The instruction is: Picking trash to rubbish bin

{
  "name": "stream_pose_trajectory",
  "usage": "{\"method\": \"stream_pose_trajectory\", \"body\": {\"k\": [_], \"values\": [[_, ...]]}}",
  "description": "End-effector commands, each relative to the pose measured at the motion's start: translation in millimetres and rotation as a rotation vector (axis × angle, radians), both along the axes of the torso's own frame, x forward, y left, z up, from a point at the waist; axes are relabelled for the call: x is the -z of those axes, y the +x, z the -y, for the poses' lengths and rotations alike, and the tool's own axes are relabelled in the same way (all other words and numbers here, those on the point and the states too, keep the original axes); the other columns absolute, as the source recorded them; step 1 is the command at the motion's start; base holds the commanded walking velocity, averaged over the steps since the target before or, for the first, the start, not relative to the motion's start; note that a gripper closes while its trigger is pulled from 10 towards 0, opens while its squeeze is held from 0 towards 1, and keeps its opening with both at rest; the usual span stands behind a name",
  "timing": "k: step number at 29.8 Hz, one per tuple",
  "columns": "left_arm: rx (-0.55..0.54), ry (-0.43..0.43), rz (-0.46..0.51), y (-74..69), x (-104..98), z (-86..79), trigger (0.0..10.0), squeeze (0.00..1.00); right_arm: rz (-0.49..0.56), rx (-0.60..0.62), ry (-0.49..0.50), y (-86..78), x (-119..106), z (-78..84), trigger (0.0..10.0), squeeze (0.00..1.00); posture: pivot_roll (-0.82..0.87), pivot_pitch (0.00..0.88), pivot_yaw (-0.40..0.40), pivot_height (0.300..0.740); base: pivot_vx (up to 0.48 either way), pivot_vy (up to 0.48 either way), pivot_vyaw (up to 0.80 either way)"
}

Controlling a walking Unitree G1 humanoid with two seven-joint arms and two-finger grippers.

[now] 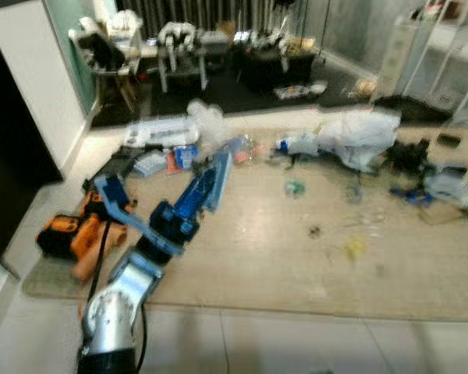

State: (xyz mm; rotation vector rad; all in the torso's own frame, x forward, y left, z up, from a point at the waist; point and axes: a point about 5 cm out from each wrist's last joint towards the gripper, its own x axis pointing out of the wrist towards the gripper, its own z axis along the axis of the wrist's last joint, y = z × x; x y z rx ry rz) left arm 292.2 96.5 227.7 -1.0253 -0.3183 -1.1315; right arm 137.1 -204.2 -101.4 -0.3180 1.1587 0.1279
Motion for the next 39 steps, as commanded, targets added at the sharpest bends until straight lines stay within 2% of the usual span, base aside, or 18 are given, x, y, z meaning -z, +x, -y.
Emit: {"method": "stream_pose_trajectory", "body": {"k": [1, 10, 11, 13, 15, 31, 36, 39], "values": [[-0.011, -0.001, 0.002, -1.4, 0, -2.5, 10.0, 0.00, -0.033, 0.018, 0.018, -12.4, 5, -4.4, 10.0, 0.00, -0.15, 0.094, 0.068, 0.740, -0.300, 0.000, 0.00], [-0.019, 0.016, -0.015, -3.0, 1, -0.5, 10.0, 0.00, -0.038, 0.050, 0.034, -11.3, 5, -6.2, 10.0, 0.00, -0.14, 0.096, 0.070, 0.740, -0.291, 0.000, 0.00], [-0.033, 0.051, -0.020, -1.6, 4, 1.3, 10.0, 0.00, -0.041, 0.040, 0.030, -11.0, 5, -6.3, 10.0, 0.00, -0.14, 0.094, 0.070, 0.740, 0.000, 0.000, -0.61], [-0.064, 0.177, -0.005, -0.3, 12, 9.2, 10.0, 0.00, -0.051, 0.027, 0.029, -11.1, 5, -6.8, 10.0, 0.00, -0.14, 0.093, 0.071, 0.740, 0.000, 0.000, -0.80], [-0.053, 0.224, -0.001, -1.8, 18, 15.5, 10.0, 0.00, -0.056, 0.016, 0.025, -10.9, 5, -7.0, 10.0, 0.00, -0.14, 0.093, 0.071, 0.740, 0.000, 0.000, -0.80], [-0.105, 0.259, 0.009, 5.2, 24, 28.9, 10.0, 0.00, -0.056, 0.011, 0.011, -8.0, 4, -4.4, 10.0, 0.00, -0.15, 0.091, 0.063, 0.740, 0.000, 0.000, -0.80], [-0.149, 0.311, -0.041, 10.3, 36, 31.5, 10.0, 0.00, -0.056, 0.005, 0.008, -6.8, 3, -4.4, 10.0, 0.00, -0.15, 0.091, 0.063, 0.740, 0.000, 0.000, -0.80], [-0.161, 0.311, -0.054, 11.4, 38, 31.3, 10.0, 0.00, -0.057, 0.004, 0.009, -6.6, 3, -4.8, 10.0, 0.00, -0.14, 0.090, 0.062, 0.740, 0.000, 0.000, -0.80]]}}
